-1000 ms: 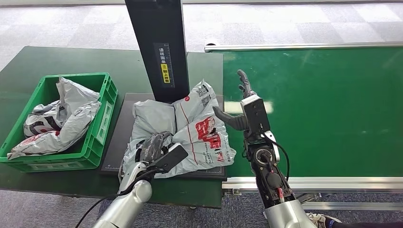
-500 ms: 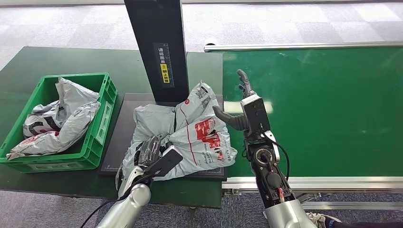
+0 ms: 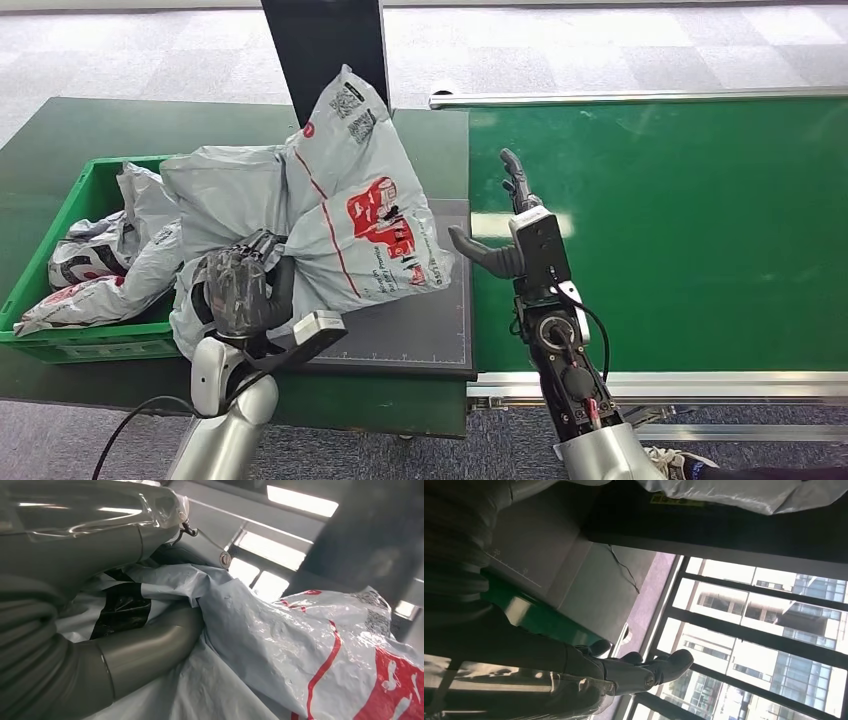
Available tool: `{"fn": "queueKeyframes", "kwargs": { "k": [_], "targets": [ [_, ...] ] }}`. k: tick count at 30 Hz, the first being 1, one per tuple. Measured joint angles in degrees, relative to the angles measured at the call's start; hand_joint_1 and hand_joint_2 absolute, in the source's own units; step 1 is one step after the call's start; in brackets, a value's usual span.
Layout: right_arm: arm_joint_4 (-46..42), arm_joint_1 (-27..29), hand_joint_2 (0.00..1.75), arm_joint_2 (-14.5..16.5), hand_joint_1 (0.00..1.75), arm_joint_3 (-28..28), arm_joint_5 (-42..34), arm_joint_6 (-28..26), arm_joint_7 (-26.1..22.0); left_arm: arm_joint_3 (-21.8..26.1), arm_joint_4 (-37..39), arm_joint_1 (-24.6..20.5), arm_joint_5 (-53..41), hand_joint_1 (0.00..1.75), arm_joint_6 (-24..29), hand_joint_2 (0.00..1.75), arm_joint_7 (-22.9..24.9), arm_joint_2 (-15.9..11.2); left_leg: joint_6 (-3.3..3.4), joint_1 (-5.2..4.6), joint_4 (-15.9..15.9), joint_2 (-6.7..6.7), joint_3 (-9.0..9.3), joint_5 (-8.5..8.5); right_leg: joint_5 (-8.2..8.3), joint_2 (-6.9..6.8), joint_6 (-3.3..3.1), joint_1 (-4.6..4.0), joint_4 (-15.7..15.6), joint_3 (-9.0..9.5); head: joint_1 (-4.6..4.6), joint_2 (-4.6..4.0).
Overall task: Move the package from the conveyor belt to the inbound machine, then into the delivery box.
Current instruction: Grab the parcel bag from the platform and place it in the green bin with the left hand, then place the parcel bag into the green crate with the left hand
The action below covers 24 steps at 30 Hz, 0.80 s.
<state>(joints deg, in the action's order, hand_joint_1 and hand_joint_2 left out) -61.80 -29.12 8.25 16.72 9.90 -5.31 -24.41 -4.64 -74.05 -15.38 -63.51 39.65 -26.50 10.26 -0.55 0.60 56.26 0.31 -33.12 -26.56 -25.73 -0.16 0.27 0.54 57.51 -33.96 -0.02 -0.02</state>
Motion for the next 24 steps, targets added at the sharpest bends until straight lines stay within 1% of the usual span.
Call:
{"fn": "queueKeyframes", "kwargs": {
  "k": [3,6,8,10,11,13,14,15,18,19,21,24],
  "targets": [
    [0.01,0.04,1.75,-0.18,0.00,0.21,-0.31,0.08,-0.03,3.55,-1.49,-0.49,-4.99,1.75,0.02,1.75,-0.50,0.21,0.00,0.00,0.00,0.00,-0.01,0.00,0.00,0.00,0.00,0.00,0.00,0.00,0.01,0.00],
    [0.01,0.10,1.75,-0.41,0.00,0.51,-0.79,0.06,-0.27,9.07,-3.58,-2.00,-12.35,1.75,0.02,1.75,0.72,0.62,0.00,0.00,0.00,0.03,-0.01,0.00,0.00,0.01,0.00,0.00,0.01,-0.01,0.00,0.00],
    [0.01,0.23,1.75,-0.62,0.00,0.85,-1.15,-0.08,-0.73,13.05,-4.63,-3.42,-17.20,1.75,0.03,1.75,4.26,0.23,-0.01,0.01,0.00,0.03,-0.01,0.00,0.00,0.02,0.00,-0.01,0.01,-0.03,-0.01,0.00],
    [0.01,0.43,1.75,-0.83,0.00,1.22,-1.44,-0.24,-1.16,16.13,-5.05,-4.92,-21.71,1.75,0.04,1.75,9.96,-1.00,-0.01,0.03,0.00,0.02,-0.01,0.01,0.00,0.01,0.00,-0.03,0.01,-0.03,-0.01,0.00],
    [0.01,0.54,1.75,-0.93,0.00,1.39,-1.56,-0.29,-1.29,17.20,-5.10,-5.64,-23.29,1.75,0.04,1.75,12.60,-1.84,-0.01,0.04,0.00,0.02,-0.01,0.01,0.00,0.01,-0.01,-0.04,0.01,-0.03,-0.02,0.00],
    [0.01,0.70,1.75,-1.11,0.00,1.62,-1.75,-0.39,-1.38,18.53,-5.03,-6.84,-24.65,1.75,0.03,1.75,16.33,-3.42,-0.02,0.05,-0.01,0.02,-0.01,0.02,0.00,0.01,-0.01,-0.05,0.01,-0.03,-0.02,0.00],
    [0.01,0.75,1.75,-1.20,0.00,1.75,-1.86,-0.50,-1.38,18.78,-4.73,-7.47,-24.94,1.75,0.03,1.75,18.93,-4.47,-0.03,0.05,-0.01,0.02,-0.01,0.02,0.00,0.01,-0.01,-0.06,0.01,-0.04,0.00,0.01],
    [0.01,0.78,1.75,-1.26,0.00,1.90,-1.97,-0.68,-1.38,18.59,-4.02,-8.22,-25.13,1.75,0.02,1.75,22.62,-5.97,-0.03,0.06,-0.01,0.03,-0.01,0.02,0.00,0.02,-0.01,-0.06,0.01,-0.05,0.01,0.01],
    [0.01,0.97,1.75,-1.58,0.00,2.24,-2.47,-1.60,-1.59,15.91,1.25,-11.93,-25.27,1.75,-0.01,1.75,36.83,-12.20,-0.03,0.06,-0.01,0.05,0.00,0.04,0.00,0.02,-0.02,-0.06,0.01,-0.07,0.00,0.00],
    [0.01,1.04,1.75,-1.74,0.00,2.31,-2.68,-1.87,-1.78,14.72,3.80,-13.43,-25.28,1.75,-0.02,1.75,40.53,-14.14,-0.03,0.06,-0.01,0.04,0.00,0.05,0.00,0.01,-0.02,-0.06,0.01,-0.06,0.00,0.00],
    [0.01,1.12,1.75,-2.03,0.00,2.47,-3.07,-2.15,-2.18,12.56,8.95,-16.13,-25.30,1.75,-0.02,1.75,45.08,-17.44,-0.04,0.06,-0.01,0.05,0.00,0.06,0.01,0.02,-0.03,-0.06,0.02,-0.05,0.01,0.00],
    [0.01,1.15,1.75,-2.38,0.00,2.58,-3.47,-2.42,-2.42,10.33,16.66,-19.83,-25.29,1.75,-0.33,1.75,47.90,-20.97,-0.04,0.05,0.00,0.09,0.00,0.06,0.01,0.08,-0.03,-0.05,0.03,-0.07,0.02,0.00]
  ]
}}
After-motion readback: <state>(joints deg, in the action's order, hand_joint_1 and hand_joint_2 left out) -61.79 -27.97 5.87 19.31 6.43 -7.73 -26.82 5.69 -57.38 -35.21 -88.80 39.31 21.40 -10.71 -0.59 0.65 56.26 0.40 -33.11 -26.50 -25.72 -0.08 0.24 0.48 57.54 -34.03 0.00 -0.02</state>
